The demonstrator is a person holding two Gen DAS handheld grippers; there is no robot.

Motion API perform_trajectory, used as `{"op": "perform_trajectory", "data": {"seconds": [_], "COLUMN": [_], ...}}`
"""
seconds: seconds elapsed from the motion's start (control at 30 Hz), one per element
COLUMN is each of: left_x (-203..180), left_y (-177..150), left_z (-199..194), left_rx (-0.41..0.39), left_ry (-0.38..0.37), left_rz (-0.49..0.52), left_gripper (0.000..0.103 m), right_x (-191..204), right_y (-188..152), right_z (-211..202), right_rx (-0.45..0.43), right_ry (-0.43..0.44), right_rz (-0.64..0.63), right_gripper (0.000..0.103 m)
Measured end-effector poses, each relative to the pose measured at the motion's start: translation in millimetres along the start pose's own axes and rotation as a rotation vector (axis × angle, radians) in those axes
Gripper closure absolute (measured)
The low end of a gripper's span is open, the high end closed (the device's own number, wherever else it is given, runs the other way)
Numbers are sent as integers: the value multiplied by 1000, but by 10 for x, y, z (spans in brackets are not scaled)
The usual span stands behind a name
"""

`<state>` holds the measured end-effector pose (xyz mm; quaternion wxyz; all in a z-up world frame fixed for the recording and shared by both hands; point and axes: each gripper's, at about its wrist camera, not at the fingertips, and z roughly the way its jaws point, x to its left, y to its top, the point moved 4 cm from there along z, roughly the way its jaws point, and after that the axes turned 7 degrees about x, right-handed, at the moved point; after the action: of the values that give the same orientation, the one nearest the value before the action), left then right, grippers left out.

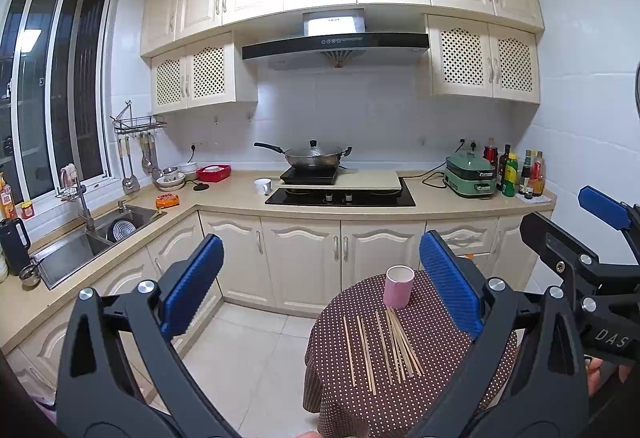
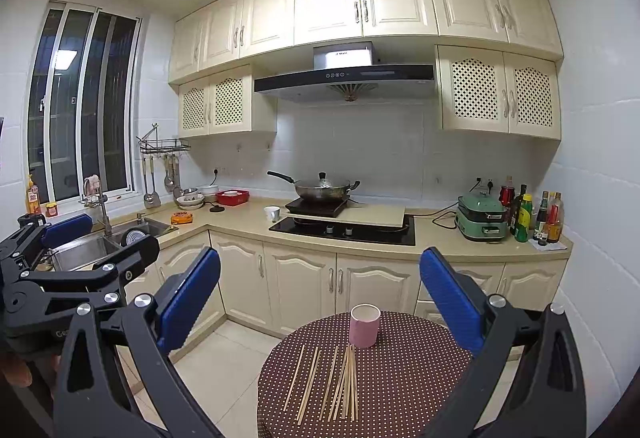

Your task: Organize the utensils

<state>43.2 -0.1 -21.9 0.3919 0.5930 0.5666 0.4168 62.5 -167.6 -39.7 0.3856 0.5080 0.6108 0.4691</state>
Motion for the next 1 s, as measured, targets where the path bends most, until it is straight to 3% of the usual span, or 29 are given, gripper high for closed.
{"op": "perform_trajectory", "data": {"seconds": [1.0], "left_x": [93], "left_y": [-25], "left_z": [126], "left_rx": [11], "left_ry": [-5], "left_rz": [3], "left_gripper": [6], "right_x": [14], "right_y": [18], "right_z": [143], "right_rx": [18], "right_ry": [-4], "right_rz": [12], "right_gripper": [7]}}
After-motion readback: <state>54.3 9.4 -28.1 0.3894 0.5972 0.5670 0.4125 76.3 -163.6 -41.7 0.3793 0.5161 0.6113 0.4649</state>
